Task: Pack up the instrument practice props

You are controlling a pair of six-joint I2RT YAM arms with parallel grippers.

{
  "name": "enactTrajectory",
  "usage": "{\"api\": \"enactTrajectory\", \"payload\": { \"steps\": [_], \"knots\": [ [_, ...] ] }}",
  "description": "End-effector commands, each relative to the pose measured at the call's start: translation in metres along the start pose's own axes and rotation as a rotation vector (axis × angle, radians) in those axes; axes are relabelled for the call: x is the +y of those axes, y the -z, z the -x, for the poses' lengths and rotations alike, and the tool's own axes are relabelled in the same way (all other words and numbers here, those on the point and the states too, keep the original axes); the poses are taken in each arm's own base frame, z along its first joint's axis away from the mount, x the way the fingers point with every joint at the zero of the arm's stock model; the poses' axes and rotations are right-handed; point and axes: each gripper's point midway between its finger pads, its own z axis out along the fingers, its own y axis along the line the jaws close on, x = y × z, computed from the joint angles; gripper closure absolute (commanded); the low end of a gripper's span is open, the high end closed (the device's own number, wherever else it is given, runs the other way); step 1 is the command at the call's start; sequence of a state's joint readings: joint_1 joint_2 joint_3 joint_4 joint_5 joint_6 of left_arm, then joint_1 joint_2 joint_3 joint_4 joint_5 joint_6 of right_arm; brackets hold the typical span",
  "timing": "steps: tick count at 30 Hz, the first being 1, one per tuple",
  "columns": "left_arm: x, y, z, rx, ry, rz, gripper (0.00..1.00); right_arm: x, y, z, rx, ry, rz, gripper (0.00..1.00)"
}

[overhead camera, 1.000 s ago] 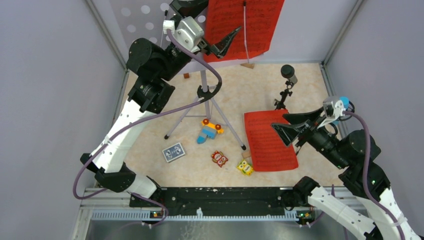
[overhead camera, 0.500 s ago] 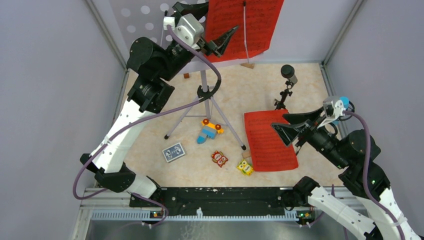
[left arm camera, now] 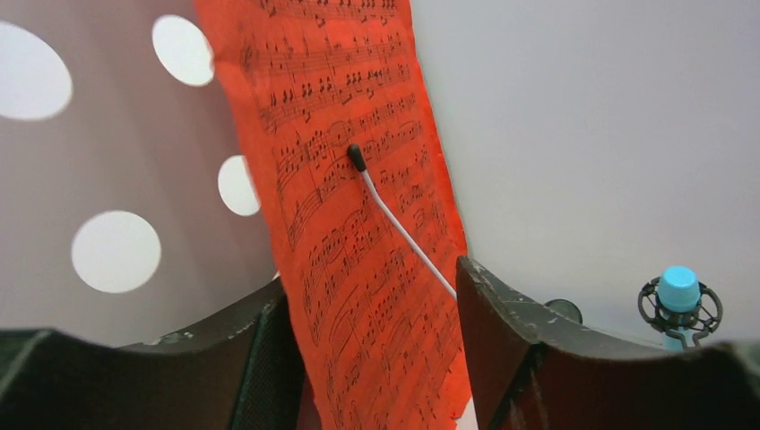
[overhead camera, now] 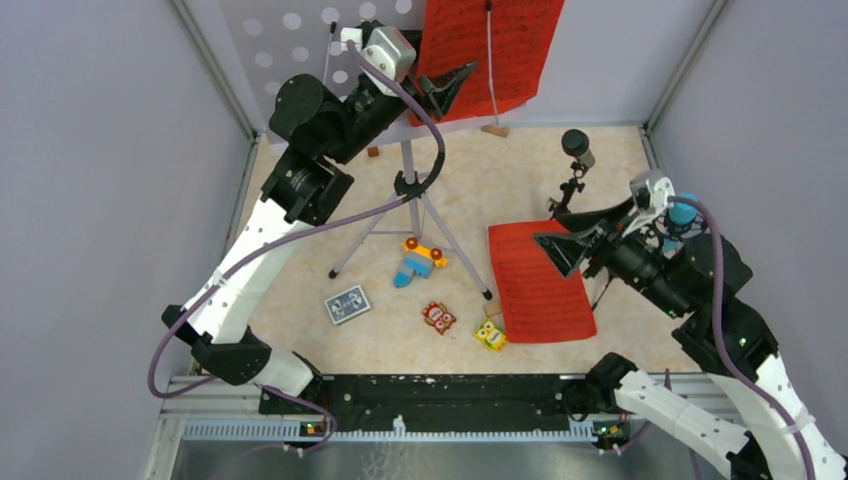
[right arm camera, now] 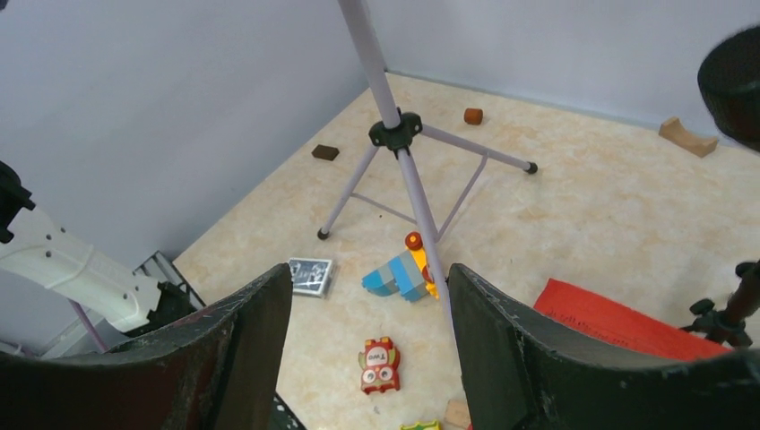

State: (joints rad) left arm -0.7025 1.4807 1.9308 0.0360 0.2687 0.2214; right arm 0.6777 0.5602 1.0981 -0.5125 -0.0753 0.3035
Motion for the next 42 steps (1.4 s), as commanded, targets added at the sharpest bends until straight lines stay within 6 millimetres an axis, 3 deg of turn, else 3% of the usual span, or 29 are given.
{"api": "enactTrajectory", "payload": {
  "steps": [1, 5, 12, 19, 26, 29, 34, 42],
  "knots": [
    [0.011, 0.008, -0.011, 0.048, 0.05, 0.053, 0.39, 0.011, -0.016, 0.038, -0.027, 0.076, 0.03, 0.36],
    [0.013, 0.011, -0.014, 0.057, 0.072, 0.065, 0.5, 0.016, -0.038, 0.065, -0.041, 0.092, 0.03, 0.36],
    [0.017, 0.013, -0.026, 0.1, 0.102, 0.092, 0.59, 0.016, -0.059, 0.127, -0.196, 0.008, -0.045, 0.4],
    [0.027, 0.015, -0.032, 0.108, 0.123, 0.117, 0.73, 0.016, -0.085, 0.158, -0.269, -0.071, -0.073, 0.41],
    [0.029, 0.013, -0.039, 0.119, 0.144, 0.123, 0.87, 0.027, -0.114, 0.181, -0.333, -0.091, -0.014, 0.41],
    [0.029, 0.012, -0.042, 0.127, 0.145, 0.12, 0.99, 0.03, -0.124, 0.189, -0.363, -0.093, 0.001, 0.41],
    [0.025, 0.011, -0.045, 0.139, 0.138, 0.096, 1.0, 0.035, -0.133, 0.2, -0.417, -0.07, 0.039, 0.48],
    [0.023, 0.01, -0.047, 0.14, 0.123, 0.077, 1.0, 0.034, -0.154, 0.205, -0.439, -0.071, 0.04, 0.49]
  ]
}}
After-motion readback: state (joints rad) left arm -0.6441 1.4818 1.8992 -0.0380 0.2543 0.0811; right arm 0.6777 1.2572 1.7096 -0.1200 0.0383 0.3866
